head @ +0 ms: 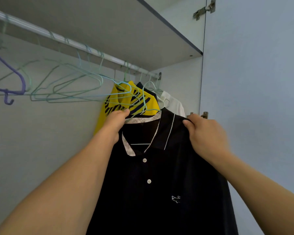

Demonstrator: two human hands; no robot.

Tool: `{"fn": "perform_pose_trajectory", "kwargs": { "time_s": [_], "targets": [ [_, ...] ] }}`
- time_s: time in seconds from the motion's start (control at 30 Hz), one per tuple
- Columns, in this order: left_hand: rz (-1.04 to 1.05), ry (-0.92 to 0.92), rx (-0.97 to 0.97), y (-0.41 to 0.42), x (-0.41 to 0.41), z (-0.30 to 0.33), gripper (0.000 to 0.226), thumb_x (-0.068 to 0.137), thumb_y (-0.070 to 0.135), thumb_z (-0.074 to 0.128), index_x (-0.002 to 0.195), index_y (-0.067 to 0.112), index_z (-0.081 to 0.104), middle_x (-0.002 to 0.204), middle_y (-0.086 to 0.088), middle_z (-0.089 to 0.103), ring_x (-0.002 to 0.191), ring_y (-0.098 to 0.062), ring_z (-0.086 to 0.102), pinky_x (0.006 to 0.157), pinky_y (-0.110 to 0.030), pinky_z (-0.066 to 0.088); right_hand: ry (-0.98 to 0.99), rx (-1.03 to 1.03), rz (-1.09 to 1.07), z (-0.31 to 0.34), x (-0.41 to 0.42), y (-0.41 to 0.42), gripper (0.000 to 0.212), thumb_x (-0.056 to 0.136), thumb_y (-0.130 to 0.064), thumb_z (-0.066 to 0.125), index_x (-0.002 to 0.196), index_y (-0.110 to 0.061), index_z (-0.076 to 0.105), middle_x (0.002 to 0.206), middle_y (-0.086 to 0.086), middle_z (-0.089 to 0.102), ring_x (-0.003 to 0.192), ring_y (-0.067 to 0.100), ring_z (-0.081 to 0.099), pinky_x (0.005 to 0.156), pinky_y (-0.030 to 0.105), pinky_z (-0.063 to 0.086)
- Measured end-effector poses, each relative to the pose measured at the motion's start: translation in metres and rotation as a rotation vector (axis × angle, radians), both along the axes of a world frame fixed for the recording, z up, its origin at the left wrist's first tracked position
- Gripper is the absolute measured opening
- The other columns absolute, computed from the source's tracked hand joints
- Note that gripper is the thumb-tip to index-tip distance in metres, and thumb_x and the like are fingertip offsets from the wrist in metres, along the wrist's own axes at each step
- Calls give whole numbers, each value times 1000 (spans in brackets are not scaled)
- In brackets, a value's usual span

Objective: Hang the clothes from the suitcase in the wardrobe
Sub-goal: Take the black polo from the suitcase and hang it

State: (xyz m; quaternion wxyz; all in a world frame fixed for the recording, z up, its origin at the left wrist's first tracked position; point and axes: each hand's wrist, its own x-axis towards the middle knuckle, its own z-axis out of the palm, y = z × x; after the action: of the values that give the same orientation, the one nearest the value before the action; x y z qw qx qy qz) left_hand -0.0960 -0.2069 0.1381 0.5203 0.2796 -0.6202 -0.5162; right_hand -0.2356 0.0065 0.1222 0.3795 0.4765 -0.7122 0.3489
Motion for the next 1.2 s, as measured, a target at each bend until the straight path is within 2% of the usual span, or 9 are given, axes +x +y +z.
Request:
{"fn": "perform_pose_trajectory", "kwargs": {
  "time_s": [0.1,0.23,0.4,0.6,0.7,0.77,0.87,1.0,1.2],
  "targets": [
    [-81,171,129,-12,-8,12,50,98,35,53,141,12,43,147,-8,42,136,-24,39,110,-37,33,-18,-12,-22,4,-6,-10,36,101,-38,34,106,-12,59,92,12,65,87,36,58,69,38,45],
    [-203,441,255,-31,-21,30,45,98,24,53,141,15,42,147,-15,40,129,-26,47,94,-33,42,-29,-31,-47,8,-11,-23,35,101,-39,36,100,-11,58,83,10,62,82,35,57,67,38,44],
    [-315,550,279,-52,-37,45,59,96,16,55,148,33,30,156,-14,25,139,-34,33,109,-46,35,-26,-50,-105,9,-13,-50,35,100,-39,37,100,-12,58,77,10,59,77,36,55,61,35,38],
    [-279,611,261,-74,-46,58,43,90,10,56,131,25,52,134,-4,53,126,-24,48,88,-39,41,-44,-53,-143,7,-12,-58,35,98,-42,38,94,-14,59,67,2,51,66,28,46,58,33,34],
    [-127,688,271,-77,-48,63,12,90,5,58,94,15,64,94,-2,66,87,-15,61,75,-31,43,-47,-74,-147,8,-9,-64,36,98,-43,39,93,-14,60,63,-3,46,65,27,46,58,33,34],
    [26,721,245,-77,-46,64,12,85,2,59,91,10,66,87,-6,69,75,-21,60,71,-33,45,-26,-77,-144,11,-4,-70,36,98,-42,39,97,-14,61,63,-5,43,67,27,47,59,34,34],
    [274,733,197,-76,-33,65,31,84,2,53,113,6,64,112,-14,67,97,-31,65,83,-41,55,25,-77,-79,20,8,-81,34,97,-43,40,96,-16,61,65,-2,48,73,30,52,60,34,35],
    [523,628,73,-93,6,64,27,88,5,52,114,4,61,119,-15,64,110,-29,61,89,-35,50,108,-35,87,18,6,-77,39,91,-50,37,85,-19,60,59,-6,48,60,25,49,59,40,45],
    [532,704,128,-100,46,52,34,90,-2,46,123,4,54,123,-15,59,111,-28,59,91,-32,47,-26,-98,39,10,-21,-75,31,91,-42,46,92,-17,65,75,9,66,77,37,60,69,41,46]
  ]
}}
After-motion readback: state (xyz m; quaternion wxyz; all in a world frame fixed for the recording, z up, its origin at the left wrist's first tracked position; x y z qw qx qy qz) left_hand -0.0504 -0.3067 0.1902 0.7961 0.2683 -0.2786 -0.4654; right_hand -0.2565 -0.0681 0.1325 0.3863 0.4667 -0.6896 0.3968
